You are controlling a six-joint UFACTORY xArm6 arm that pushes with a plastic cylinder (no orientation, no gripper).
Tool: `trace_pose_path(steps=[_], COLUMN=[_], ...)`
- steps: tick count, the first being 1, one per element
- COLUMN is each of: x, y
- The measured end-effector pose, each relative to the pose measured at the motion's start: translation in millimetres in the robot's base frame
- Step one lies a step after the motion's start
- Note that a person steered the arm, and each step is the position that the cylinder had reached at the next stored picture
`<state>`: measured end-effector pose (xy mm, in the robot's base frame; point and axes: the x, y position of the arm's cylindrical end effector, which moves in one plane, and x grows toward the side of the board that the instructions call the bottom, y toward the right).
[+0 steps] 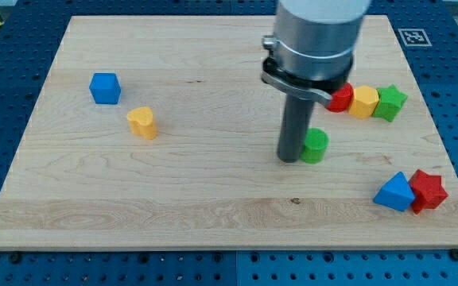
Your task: Move green circle towards bottom right
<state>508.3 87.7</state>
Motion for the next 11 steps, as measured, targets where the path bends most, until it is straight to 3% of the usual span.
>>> trace_pose_path(steps=[1, 2, 3, 4, 8, 9, 11], x=[11.0, 8.5, -16.6, -20.0, 3.0, -23.1, -29.2], y=[28.8, 9.4, -7.7, 16.7, 47.0, 39.1, 67.0])
